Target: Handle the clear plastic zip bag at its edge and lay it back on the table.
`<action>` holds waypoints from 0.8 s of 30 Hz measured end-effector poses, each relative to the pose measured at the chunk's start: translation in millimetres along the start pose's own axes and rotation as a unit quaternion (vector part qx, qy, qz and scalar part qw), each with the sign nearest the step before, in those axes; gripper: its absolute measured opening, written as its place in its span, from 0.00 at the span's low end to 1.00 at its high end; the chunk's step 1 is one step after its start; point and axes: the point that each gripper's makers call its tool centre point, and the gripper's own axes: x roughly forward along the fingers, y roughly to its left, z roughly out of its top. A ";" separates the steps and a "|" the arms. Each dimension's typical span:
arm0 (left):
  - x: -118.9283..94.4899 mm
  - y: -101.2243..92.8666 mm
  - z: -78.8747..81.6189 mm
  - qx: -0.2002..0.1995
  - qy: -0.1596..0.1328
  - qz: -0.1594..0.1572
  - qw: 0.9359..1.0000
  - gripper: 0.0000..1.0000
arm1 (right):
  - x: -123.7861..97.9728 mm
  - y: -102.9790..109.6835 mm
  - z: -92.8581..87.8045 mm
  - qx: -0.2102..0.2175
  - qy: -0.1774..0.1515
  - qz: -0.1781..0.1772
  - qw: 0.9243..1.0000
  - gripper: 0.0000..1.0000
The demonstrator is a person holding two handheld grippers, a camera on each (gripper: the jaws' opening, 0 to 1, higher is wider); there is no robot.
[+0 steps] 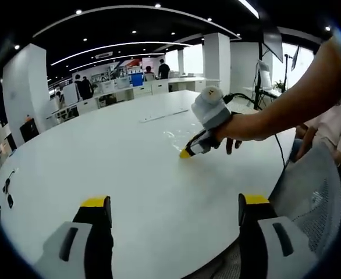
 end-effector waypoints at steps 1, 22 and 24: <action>-0.4 0.6 0.0 0.000 0.000 0.001 1.000 0.89 | -0.6 -1.8 -4.3 -0.029 0.013 -0.007 0.999 0.14; 6.3 -8.9 -3.5 0.000 -0.001 -0.016 1.000 0.87 | -33.2 -3.6 -38.9 -0.079 0.052 0.071 0.993 0.07; 6.2 -10.9 -2.7 0.000 -0.003 -0.019 1.000 0.87 | -36.5 -8.7 -43.7 -0.044 0.069 0.090 0.993 0.07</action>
